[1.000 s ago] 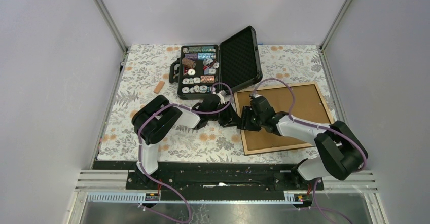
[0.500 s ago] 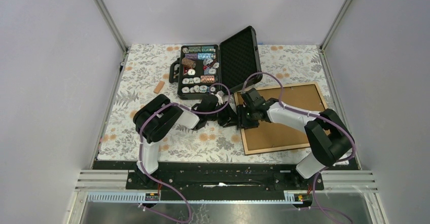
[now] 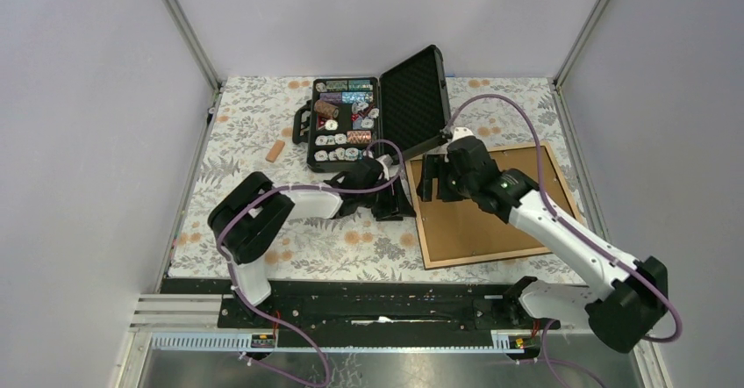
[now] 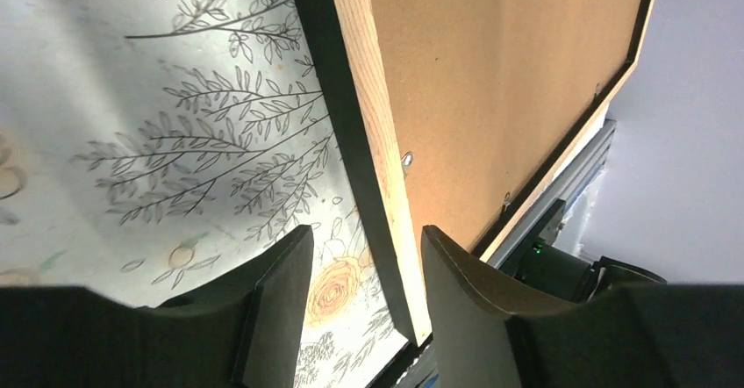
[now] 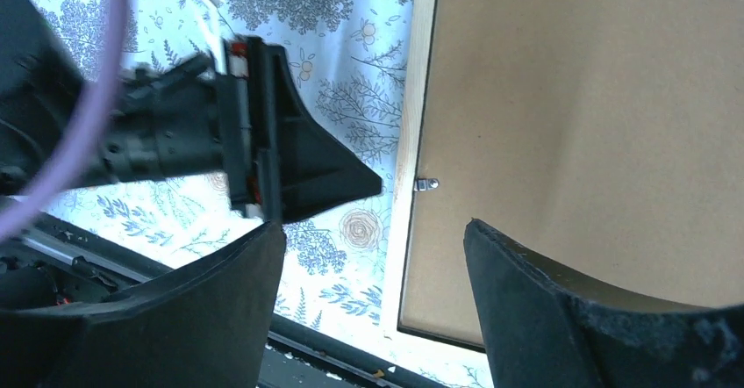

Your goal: Put the photo into the frame

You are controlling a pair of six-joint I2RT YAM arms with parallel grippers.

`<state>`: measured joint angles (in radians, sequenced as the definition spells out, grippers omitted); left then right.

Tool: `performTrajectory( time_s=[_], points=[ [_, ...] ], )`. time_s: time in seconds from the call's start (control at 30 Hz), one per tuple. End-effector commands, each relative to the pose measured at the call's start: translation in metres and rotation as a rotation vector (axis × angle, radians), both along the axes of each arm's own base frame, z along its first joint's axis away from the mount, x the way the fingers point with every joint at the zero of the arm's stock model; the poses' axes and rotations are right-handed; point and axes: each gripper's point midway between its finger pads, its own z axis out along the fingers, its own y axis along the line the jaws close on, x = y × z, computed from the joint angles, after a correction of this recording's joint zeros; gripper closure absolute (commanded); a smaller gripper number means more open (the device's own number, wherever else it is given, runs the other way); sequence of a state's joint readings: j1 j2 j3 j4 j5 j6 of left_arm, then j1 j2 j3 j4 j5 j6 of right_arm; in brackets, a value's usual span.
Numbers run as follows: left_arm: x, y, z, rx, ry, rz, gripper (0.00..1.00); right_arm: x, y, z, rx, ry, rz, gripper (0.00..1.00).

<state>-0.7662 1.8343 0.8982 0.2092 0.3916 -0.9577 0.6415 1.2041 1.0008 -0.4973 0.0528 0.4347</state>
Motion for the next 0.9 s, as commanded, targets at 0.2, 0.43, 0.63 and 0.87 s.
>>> performTrajectory(
  time_s=[0.2, 0.43, 0.63, 0.87],
  points=[
    [0.039, 0.049, 0.098, 0.126, -0.305, 0.078, 0.32, -0.038, -0.046, -0.004, -0.018, -0.051, -0.091, 0.03],
    [0.038, 0.072, 0.132, 0.179, -0.409, 0.109, 0.16, -0.057, -0.057, -0.022, -0.011, 0.016, -0.135, 0.00],
    [0.026, 0.068, 0.117, 0.156, -0.377, 0.052, 0.13, -0.072, -0.025, -0.070, -0.033, 0.235, 0.004, 0.00],
    [0.037, 0.106, 0.143, 0.273, -0.523, 0.111, 0.10, -0.089, 0.007, -0.083, -0.184, 0.299, 0.177, 0.00]
  ],
)
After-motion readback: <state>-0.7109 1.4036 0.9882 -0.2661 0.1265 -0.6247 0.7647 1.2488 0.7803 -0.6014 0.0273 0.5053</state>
